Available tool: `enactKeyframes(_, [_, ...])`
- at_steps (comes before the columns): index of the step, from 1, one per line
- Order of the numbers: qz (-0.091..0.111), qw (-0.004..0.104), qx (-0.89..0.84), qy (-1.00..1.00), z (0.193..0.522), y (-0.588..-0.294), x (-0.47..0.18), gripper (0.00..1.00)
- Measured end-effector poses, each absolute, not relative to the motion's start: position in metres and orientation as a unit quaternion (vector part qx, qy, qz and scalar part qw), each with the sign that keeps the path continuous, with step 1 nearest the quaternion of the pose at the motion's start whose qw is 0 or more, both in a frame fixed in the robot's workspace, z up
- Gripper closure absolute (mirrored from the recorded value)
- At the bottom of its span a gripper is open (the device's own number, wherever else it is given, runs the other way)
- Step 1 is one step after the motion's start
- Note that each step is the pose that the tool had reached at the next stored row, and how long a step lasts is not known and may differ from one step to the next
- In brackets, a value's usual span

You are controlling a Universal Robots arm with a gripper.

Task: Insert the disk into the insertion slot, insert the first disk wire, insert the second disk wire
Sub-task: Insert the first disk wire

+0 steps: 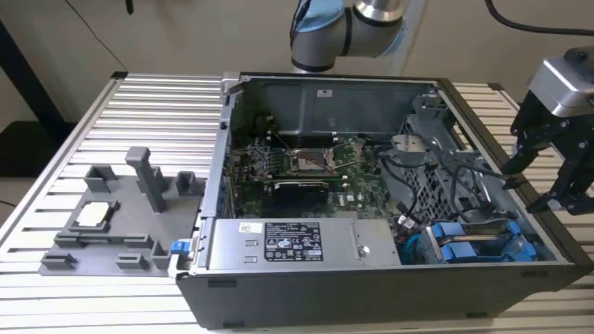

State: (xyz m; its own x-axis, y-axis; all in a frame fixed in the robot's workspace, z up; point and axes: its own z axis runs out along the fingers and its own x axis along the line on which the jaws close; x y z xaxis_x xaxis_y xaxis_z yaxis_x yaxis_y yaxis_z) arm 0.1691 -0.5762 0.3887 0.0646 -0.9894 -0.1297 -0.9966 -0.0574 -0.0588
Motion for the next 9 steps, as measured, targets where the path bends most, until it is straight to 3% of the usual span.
enactKeyframes(9, [0.028, 0.066, -0.727, 0.683, 0.3873, -0.5721, 0.1699, 0.42])
